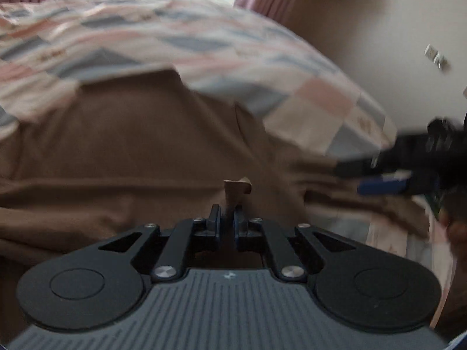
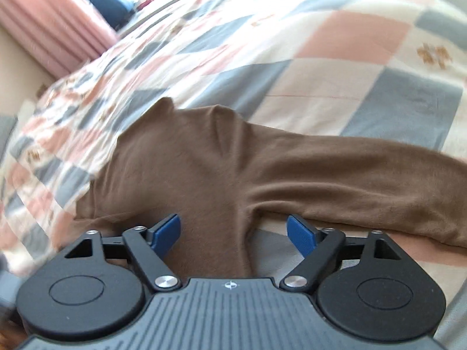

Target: Fold clothes

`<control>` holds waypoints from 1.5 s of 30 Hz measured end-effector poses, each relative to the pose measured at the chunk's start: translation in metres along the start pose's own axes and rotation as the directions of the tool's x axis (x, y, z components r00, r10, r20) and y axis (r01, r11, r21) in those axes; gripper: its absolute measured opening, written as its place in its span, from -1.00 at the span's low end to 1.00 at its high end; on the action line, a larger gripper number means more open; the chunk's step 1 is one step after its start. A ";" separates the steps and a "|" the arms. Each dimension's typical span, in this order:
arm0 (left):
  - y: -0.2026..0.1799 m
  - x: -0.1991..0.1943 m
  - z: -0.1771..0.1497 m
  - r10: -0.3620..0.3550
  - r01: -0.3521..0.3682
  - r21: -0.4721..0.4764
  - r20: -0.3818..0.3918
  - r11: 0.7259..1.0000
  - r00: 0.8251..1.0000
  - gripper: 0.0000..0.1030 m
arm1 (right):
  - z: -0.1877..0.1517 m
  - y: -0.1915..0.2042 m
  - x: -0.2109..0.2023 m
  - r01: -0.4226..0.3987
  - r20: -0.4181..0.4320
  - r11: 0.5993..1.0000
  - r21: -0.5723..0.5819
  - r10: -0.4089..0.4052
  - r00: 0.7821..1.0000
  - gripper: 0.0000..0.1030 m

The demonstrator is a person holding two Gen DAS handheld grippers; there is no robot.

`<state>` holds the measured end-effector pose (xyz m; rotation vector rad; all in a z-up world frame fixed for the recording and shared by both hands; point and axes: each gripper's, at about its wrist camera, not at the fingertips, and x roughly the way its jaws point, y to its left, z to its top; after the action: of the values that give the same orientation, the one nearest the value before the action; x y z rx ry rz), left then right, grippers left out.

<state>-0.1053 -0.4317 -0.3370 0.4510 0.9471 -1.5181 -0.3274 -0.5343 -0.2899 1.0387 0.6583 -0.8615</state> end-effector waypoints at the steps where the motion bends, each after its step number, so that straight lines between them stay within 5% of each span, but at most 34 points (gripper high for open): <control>1: -0.003 0.015 -0.010 0.005 -0.005 0.009 -0.062 1.000 0.998 -0.87 | 0.001 -0.006 0.003 -0.042 -0.009 0.999 0.027 0.042 0.999 0.52; 5: -0.005 -0.018 -0.030 -0.013 0.013 0.004 -0.030 1.000 0.999 -0.55 | 0.002 -0.028 0.023 -0.265 -0.055 0.946 0.188 0.279 0.959 0.14; 8: 0.005 -0.045 -0.027 0.010 -0.010 -0.018 -0.011 1.000 1.000 -0.50 | -0.002 -0.033 0.054 -0.327 -0.110 0.896 0.299 0.373 0.921 -0.02; 16: 0.063 -0.075 -0.021 0.178 -0.177 -0.146 -0.006 0.973 0.984 -0.50 | -0.003 -0.025 0.107 -0.257 -0.154 0.928 0.270 0.305 0.940 -0.18; 17: 0.072 -0.077 -0.023 0.188 -0.186 -0.176 -0.007 0.967 0.982 -0.50 | -0.002 -0.022 0.111 -0.261 -0.152 0.931 0.257 0.305 0.940 -0.28; 18: 0.080 -0.080 -0.023 0.193 -0.191 -0.203 -0.008 0.960 0.981 -0.50 | -0.001 -0.019 0.115 -0.270 -0.154 0.932 0.242 0.311 0.938 -0.77; 19: 0.088 -0.081 -0.023 0.204 -0.200 -0.227 -0.007 0.953 0.979 -0.50 | 0.001 -0.013 0.118 -0.281 -0.162 0.936 0.214 0.317 0.934 -0.93; 21: 0.101 -0.093 -0.025 0.229 -0.221 -0.257 0.002 0.941 0.973 -0.51 | 0.007 0.003 0.116 -0.310 -0.166 0.943 0.124 0.327 0.930 -0.94; 25: 0.126 -0.109 -0.017 0.259 -0.236 -0.290 0.044 0.928 0.965 -0.53 | 0.036 0.034 0.074 -0.355 -0.046 0.932 -0.066 0.353 0.935 -0.95; 29: 0.149 -0.118 -0.002 0.297 -0.261 -0.288 0.089 0.921 0.951 -0.74 | 0.065 0.024 0.041 -0.291 0.070 0.950 -0.114 0.300 0.951 -0.95; 33: 0.174 -0.110 0.011 0.312 -0.272 -0.313 0.088 0.910 0.946 -0.74 | 0.071 -0.016 0.063 -0.175 -0.008 0.985 0.004 0.175 0.985 -0.95; 36: 0.193 -0.098 0.017 0.300 -0.262 -0.361 0.053 0.895 0.952 -0.72 | 0.066 -0.021 0.072 -0.155 -0.033 0.988 0.011 0.156 0.987 -0.95; 40: 0.215 -0.096 0.011 0.257 -0.208 -0.501 0.029 0.840 0.966 -0.72 | 0.070 -0.029 0.065 -0.186 0.000 0.981 0.055 0.186 0.982 -0.94; 45: 0.220 -0.097 -0.008 0.249 -0.208 -0.589 -0.013 0.780 0.969 -0.55 | 0.080 -0.021 0.078 0.033 -0.101 0.999 -0.017 -0.035 0.994 -0.37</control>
<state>0.1207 -0.3508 -0.3354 0.0566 1.2029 -0.9398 -0.2997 -0.6360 -0.3324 1.0653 0.7689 -0.8362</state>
